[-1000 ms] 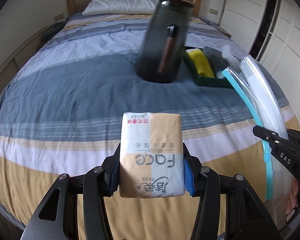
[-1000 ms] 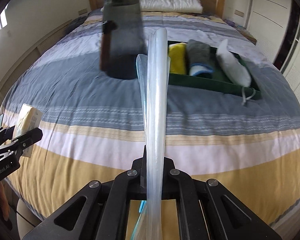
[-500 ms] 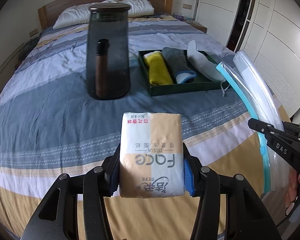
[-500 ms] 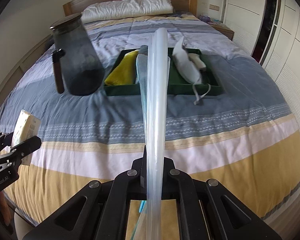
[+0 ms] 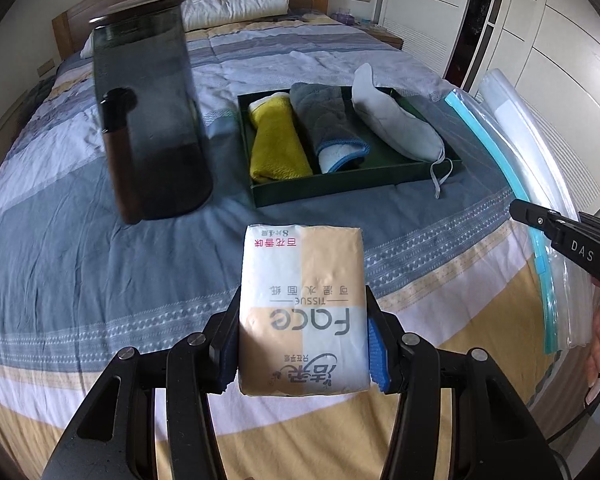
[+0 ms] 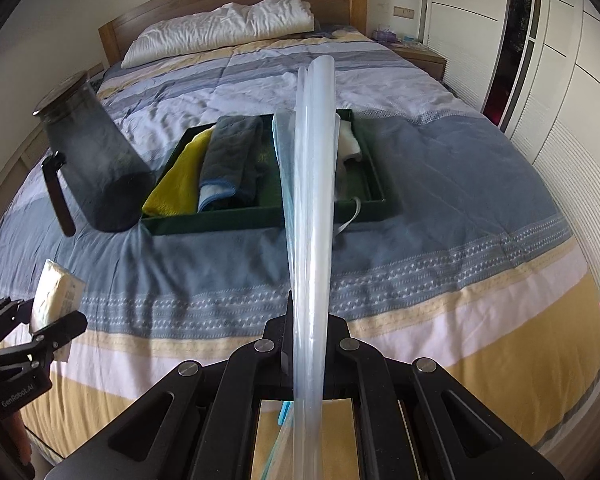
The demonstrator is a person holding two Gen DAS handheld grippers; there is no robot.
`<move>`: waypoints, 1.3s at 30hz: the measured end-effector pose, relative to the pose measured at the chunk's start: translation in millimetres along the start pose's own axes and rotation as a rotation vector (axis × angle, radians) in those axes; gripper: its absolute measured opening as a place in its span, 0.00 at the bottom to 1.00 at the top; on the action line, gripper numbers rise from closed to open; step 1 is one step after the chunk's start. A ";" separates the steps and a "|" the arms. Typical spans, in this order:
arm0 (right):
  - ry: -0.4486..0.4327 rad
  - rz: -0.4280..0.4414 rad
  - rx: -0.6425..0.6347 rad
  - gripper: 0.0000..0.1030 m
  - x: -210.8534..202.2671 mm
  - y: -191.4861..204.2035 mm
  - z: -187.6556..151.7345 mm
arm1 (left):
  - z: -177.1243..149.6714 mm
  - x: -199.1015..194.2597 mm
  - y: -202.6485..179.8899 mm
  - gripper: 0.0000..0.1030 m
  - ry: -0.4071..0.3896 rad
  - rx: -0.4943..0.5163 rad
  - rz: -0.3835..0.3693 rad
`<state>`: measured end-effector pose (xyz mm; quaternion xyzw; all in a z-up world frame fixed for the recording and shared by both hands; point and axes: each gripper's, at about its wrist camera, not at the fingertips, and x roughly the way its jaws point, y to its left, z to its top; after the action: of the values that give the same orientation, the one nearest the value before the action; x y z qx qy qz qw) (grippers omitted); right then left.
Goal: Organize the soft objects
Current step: 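Lift the tissue pack and clear bag with both grippers toward the green tray, then lower the tissue pack and clear bag into the tray with both grippers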
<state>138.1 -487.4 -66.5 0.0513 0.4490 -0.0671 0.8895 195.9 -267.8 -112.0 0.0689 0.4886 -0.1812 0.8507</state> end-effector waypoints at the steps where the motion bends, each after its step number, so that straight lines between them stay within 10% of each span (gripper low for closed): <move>1: -0.004 0.001 0.001 0.03 3.3 -2.5 4.4 | 4.5 2.7 -2.5 0.44 0.000 0.001 -0.002; 39: -0.119 0.073 -0.088 0.03 107.6 31.4 136.8 | 162.3 45.2 -17.5 0.45 -0.224 -0.056 0.076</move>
<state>314.8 -485.1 -71.3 0.0245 0.3955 -0.0180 0.9180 340.9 -342.7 -66.4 0.0430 0.3923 -0.1419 0.9078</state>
